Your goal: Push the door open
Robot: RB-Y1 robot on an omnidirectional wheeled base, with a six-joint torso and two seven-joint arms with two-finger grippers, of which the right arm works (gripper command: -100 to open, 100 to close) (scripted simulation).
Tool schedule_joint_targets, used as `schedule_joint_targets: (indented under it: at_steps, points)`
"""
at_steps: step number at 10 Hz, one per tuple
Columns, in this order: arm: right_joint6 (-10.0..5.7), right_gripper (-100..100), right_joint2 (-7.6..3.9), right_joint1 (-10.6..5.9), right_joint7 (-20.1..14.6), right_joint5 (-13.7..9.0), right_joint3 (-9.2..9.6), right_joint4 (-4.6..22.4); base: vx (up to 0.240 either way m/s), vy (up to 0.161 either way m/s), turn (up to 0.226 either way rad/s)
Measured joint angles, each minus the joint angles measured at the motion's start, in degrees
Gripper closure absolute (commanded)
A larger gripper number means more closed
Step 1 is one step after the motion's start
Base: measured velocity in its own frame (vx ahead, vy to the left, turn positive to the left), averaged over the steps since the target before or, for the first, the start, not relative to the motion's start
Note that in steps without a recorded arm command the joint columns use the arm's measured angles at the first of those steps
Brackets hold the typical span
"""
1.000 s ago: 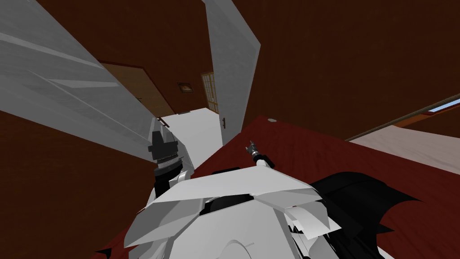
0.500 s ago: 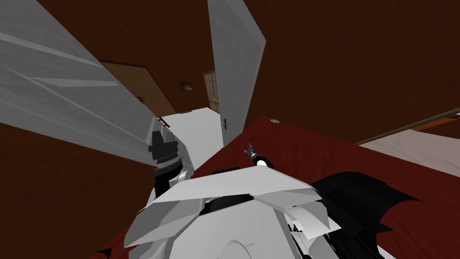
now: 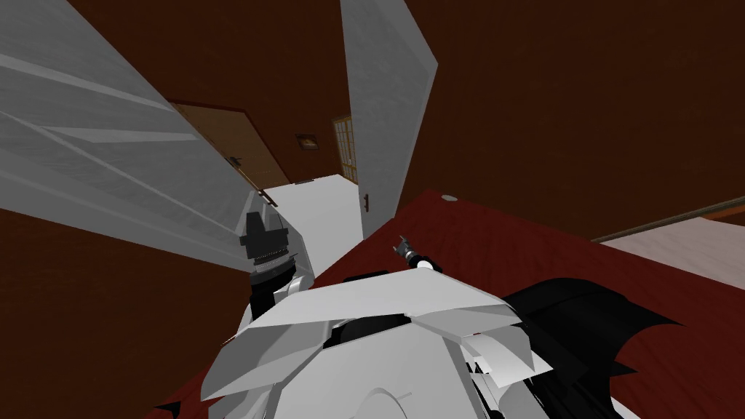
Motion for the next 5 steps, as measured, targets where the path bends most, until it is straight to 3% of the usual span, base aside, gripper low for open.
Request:
schedule_joint_targets:
  at_steps: [5]
  points:
    - [5.44,-100,0.62,-0.36,3.7,-8.1,-0.5,4.0,0.092,-0.022,0.053]
